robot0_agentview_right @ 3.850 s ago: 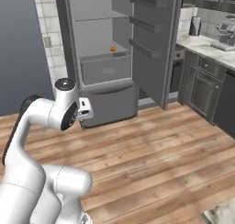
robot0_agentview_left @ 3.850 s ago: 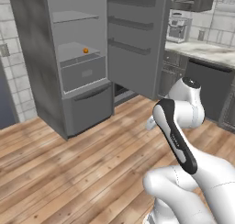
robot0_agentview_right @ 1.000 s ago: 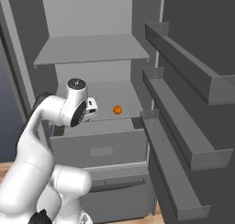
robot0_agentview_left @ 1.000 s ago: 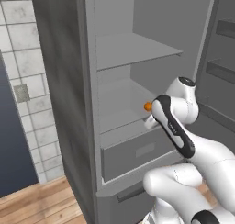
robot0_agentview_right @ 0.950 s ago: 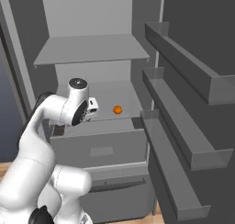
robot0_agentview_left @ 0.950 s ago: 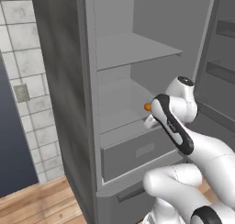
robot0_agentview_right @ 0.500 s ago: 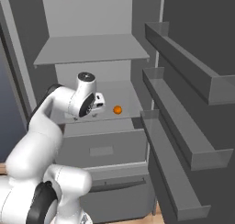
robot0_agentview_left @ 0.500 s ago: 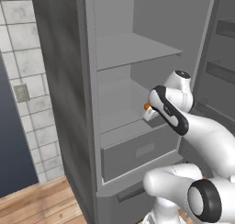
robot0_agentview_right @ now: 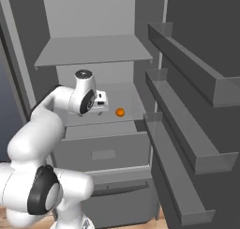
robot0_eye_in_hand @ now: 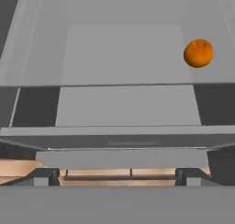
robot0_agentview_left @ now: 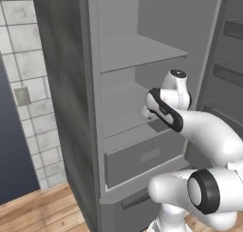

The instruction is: Retrieve the banana and tangerine from the fridge and place them into the bowl on the dining table.

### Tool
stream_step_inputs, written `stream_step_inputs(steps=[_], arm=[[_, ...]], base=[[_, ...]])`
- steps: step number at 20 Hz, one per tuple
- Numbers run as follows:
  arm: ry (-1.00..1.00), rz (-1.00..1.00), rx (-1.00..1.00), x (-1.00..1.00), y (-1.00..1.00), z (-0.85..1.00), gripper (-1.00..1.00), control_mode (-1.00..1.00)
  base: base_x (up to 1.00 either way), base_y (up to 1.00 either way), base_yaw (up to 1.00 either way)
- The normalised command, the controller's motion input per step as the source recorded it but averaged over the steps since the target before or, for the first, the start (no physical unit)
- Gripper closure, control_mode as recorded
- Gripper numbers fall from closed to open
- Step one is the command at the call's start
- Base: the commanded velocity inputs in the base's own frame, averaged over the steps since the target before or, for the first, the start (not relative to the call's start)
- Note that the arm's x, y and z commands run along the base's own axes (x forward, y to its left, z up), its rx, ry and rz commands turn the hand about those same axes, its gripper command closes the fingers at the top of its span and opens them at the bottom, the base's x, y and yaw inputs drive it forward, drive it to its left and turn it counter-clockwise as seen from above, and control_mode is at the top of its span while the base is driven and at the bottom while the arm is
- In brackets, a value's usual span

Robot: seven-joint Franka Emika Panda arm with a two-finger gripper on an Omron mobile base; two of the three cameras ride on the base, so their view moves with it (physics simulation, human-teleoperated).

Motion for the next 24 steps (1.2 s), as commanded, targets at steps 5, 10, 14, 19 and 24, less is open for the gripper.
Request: stream_step_inputs(steps=[5,10,14,19,24], arm=[[-0.03,-0.22,-0.04,0.32,-0.16,0.00,-1.00,-1.00],[-0.01,-0.25,-0.04,0.21,-0.35,-0.10,-1.00,-1.00],[0.00,-0.24,-0.02,0.24,-0.36,-0.15,-1.00,-1.00],[0.00,-0.20,0.00,0.31,-0.26,-0.18,-1.00,-1.00],[-0.03,-0.12,0.00,0.35,-0.17,-0.15,-1.00,-1.00]], base=[[0.00,0.00,0.00],[0.00,0.00,0.00],[0.00,0.00,0.00],[0.00,0.00,0.00],[0.00,0.00,0.00]])
